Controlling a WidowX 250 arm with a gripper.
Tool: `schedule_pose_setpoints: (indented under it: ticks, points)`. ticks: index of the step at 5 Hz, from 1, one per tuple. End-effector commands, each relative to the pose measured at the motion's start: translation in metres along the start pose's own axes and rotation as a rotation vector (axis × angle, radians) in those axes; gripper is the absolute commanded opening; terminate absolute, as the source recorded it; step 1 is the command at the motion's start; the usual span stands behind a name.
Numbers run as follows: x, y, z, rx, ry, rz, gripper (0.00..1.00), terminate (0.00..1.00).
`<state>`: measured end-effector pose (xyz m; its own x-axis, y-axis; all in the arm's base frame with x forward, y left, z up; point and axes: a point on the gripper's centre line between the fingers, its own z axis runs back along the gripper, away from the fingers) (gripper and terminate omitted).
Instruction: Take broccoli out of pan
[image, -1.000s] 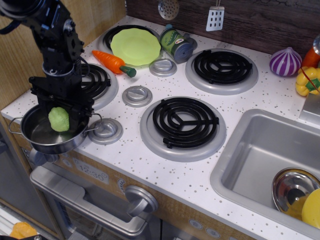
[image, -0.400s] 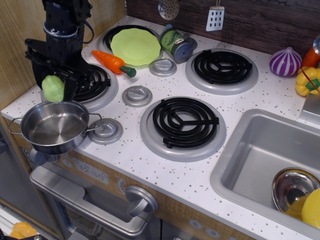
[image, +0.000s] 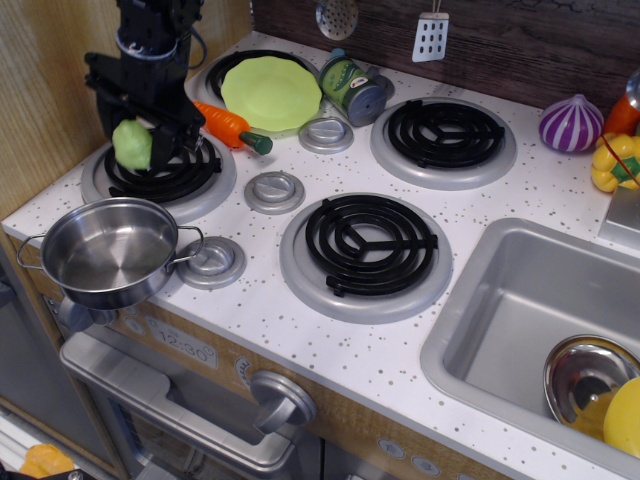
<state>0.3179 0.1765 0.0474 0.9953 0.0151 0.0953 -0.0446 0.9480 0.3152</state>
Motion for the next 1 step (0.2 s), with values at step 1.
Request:
schedule_pose_setpoints:
  ticks: [1]
  points:
    - [0.0231, 0.0112, -0.0012, -0.012, -0.062, -0.062, 0.0, 1.0]
